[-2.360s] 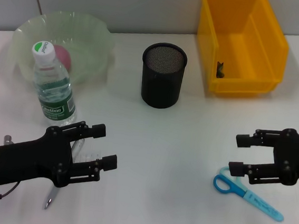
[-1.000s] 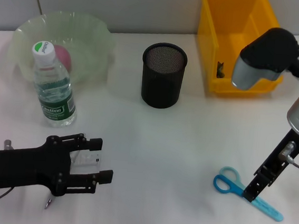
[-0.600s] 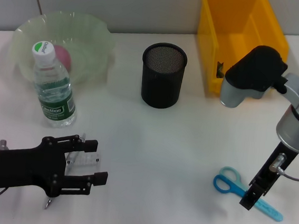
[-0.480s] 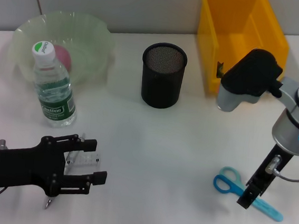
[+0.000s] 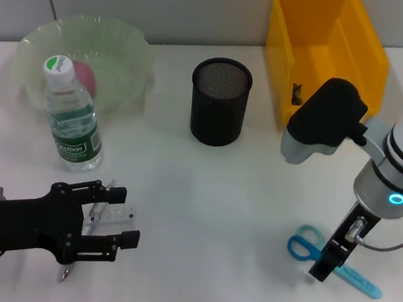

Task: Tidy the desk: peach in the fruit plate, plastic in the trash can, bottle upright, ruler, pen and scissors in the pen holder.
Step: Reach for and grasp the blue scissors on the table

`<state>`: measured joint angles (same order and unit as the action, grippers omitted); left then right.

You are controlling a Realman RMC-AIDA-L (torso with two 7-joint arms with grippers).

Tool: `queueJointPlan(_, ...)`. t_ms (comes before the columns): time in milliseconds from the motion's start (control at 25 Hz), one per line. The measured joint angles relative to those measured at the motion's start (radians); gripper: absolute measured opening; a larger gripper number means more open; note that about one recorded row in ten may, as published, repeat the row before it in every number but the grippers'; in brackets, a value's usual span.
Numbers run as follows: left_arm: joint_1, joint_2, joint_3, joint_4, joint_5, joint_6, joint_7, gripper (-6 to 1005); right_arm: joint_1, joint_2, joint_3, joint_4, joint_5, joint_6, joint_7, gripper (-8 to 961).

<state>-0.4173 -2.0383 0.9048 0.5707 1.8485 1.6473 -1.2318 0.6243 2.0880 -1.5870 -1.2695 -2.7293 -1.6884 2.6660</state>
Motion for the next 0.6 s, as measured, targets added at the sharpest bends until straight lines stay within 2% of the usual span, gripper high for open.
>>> queueJointPlan(600, -0.001, 0.003, -0.001, 0.007, 0.000, -0.001, 0.001, 795, -0.013, 0.000, -0.028, -0.003, 0.013, 0.011, 0.010, 691)
